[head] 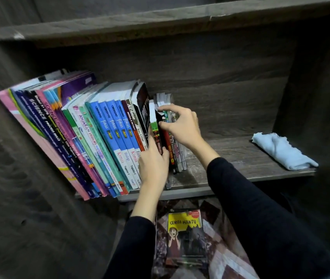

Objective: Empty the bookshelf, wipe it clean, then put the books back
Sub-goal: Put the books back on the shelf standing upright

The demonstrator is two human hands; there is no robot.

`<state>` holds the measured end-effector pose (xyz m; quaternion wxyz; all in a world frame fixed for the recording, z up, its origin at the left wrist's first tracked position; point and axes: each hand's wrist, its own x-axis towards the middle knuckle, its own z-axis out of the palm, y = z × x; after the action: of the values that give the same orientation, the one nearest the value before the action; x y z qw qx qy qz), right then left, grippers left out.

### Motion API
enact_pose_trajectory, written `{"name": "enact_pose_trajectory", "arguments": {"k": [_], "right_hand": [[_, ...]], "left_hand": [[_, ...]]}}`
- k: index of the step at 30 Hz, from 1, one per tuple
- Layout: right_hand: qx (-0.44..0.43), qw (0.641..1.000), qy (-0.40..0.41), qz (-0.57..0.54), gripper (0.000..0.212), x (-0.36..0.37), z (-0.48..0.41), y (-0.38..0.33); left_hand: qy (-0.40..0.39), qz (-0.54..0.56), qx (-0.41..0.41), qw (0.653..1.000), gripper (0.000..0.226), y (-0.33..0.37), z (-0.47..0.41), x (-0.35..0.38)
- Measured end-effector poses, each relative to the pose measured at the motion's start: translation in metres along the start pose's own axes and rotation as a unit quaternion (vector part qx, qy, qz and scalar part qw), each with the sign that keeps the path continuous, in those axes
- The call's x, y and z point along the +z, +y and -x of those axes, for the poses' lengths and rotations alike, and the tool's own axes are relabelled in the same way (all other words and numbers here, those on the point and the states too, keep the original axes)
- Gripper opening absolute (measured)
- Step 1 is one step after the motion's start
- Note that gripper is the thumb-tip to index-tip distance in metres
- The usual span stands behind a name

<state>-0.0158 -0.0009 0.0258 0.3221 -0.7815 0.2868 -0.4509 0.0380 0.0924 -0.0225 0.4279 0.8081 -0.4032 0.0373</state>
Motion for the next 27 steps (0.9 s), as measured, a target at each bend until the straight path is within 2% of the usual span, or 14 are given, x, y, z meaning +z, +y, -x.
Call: {"name": "enact_pose_trajectory", "arguments": {"k": [5, 8, 11, 13, 15, 18, 22, 27], "right_hand": [[0.012, 0.998, 0.028, -0.045, 0.034, 0.003, 0.001, 0.003], [-0.010, 0.999, -0.023, -0.022, 0.037, -0.002, -0.003, 0.006], [-0.026, 0.996, -0.071, 0.042, 0.050, 0.000, -0.001, 0.008], [-0.022, 0.995, -0.082, 0.047, 0.063, 0.003, 0.006, 0.016], [-0.003, 0.997, -0.073, -0.037, 0.074, 0.004, 0.018, 0.028], [0.088, 0.982, -0.046, -0.163, 0.087, 0.009, 0.036, 0.050], [0.192, 0.971, -0.088, -0.113, 0.076, 0.026, 0.060, 0.090], [0.222, 0.965, -0.087, -0.105, 0.070, 0.030, 0.063, 0.104]], "left_hand": [[0.000, 0.010, -0.009, 1.000, 0.058, -0.004, -0.001, 0.001], [-0.010, 0.034, -0.001, 0.999, 0.061, -0.006, 0.000, 0.000], [-0.062, 0.092, 0.032, 0.993, 0.079, -0.016, 0.008, 0.000], [-0.060, 0.123, 0.032, 0.990, 0.081, -0.026, 0.012, 0.003], [-0.025, 0.119, 0.024, 0.992, 0.072, -0.029, 0.017, 0.005], [0.048, 0.102, 0.016, 0.993, 0.058, -0.033, 0.022, 0.006], [0.103, 0.082, 0.037, 0.991, 0.050, -0.042, 0.021, 0.009], [0.207, -0.046, 0.123, 0.969, 0.058, -0.054, 0.009, 0.034]]}}
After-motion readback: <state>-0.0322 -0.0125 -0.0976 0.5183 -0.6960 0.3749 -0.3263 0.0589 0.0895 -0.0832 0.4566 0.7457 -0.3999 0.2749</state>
